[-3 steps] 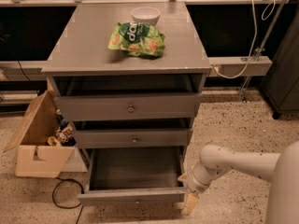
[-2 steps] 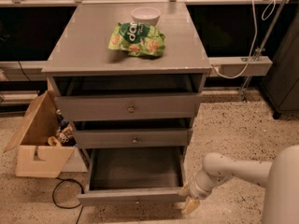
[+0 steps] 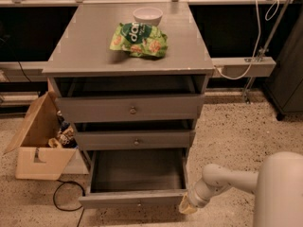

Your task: Close bottom drawer

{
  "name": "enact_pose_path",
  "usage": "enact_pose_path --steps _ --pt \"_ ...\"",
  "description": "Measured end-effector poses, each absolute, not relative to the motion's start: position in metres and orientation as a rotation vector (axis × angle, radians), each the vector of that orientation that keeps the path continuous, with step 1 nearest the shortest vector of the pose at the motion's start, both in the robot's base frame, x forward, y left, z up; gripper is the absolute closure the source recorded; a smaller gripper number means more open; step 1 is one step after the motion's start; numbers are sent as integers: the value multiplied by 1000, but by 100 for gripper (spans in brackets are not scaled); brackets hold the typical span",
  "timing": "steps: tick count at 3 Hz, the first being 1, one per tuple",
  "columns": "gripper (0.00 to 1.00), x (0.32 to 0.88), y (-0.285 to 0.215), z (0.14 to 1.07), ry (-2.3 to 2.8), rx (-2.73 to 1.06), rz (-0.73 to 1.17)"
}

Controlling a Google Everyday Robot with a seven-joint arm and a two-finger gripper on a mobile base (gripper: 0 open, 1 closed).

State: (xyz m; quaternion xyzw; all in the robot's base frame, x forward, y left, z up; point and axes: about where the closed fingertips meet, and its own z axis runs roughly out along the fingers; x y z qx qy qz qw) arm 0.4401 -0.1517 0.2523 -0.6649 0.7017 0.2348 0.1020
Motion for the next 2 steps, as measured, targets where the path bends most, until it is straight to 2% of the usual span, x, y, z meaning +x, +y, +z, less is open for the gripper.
enact_pose_path --steps 1,2 --pt "100 453 -141 204 2039 -1965 618" --pt "100 459 -134 173 2020 -1944 588"
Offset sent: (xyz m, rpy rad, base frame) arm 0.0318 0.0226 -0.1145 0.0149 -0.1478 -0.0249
